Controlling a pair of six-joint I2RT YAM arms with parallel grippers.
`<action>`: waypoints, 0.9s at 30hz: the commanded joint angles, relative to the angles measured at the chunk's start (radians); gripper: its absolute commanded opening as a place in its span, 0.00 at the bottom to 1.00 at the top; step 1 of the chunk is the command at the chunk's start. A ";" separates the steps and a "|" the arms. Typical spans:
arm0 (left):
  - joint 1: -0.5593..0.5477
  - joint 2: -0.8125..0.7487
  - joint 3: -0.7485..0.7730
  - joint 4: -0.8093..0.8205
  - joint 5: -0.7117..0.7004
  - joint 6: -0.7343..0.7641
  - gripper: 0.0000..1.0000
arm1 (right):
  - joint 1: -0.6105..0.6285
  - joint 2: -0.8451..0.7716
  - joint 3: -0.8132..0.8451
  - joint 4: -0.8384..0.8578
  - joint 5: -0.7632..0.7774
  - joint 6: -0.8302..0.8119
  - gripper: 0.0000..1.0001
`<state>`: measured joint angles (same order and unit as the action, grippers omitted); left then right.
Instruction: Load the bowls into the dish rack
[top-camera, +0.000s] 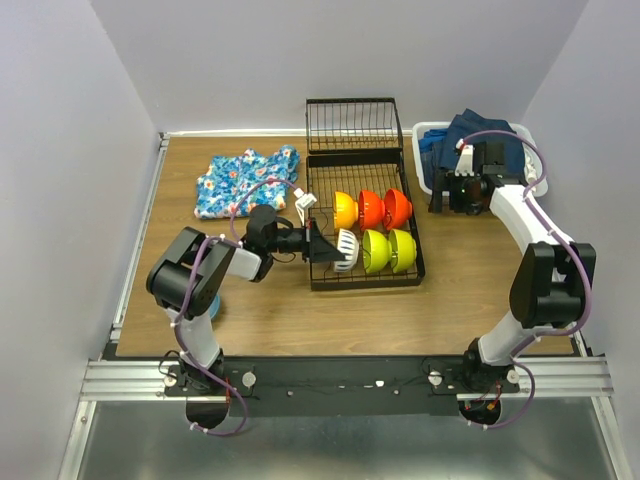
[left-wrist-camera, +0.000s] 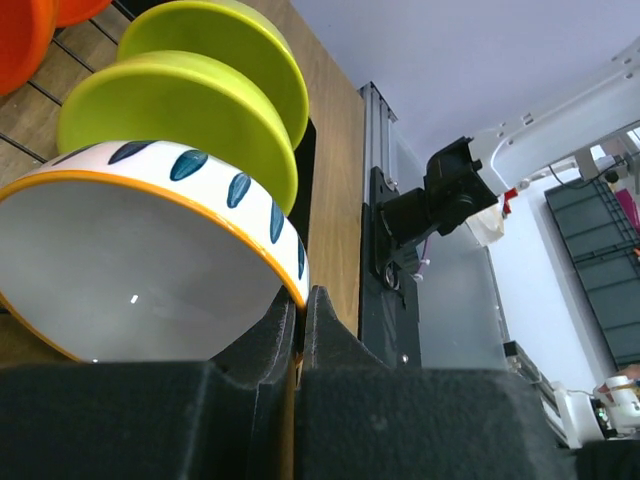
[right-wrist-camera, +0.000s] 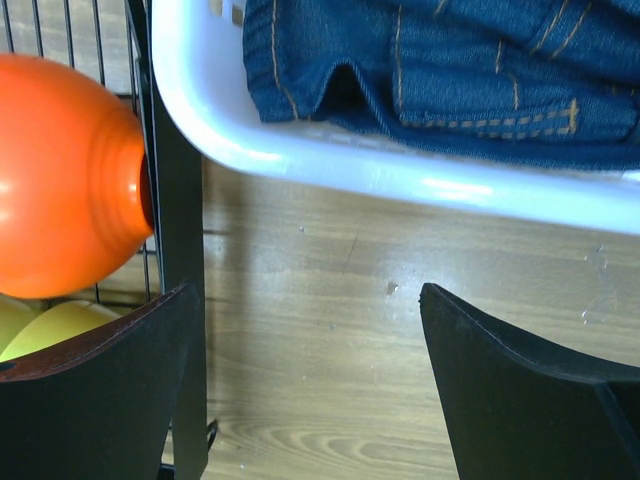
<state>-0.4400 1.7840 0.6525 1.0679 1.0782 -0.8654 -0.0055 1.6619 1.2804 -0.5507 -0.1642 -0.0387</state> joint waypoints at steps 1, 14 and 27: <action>-0.017 0.060 0.051 0.105 -0.029 -0.047 0.00 | 0.004 -0.040 -0.032 -0.014 0.018 -0.004 1.00; -0.019 0.242 0.104 0.534 -0.006 -0.340 0.00 | 0.004 -0.031 -0.038 -0.014 0.023 -0.007 1.00; -0.005 0.193 0.073 0.213 -0.093 -0.165 0.08 | 0.004 -0.004 -0.023 -0.005 0.008 -0.001 1.00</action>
<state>-0.4526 2.0125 0.7559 1.3808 1.0687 -1.2003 -0.0055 1.6470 1.2526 -0.5529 -0.1642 -0.0383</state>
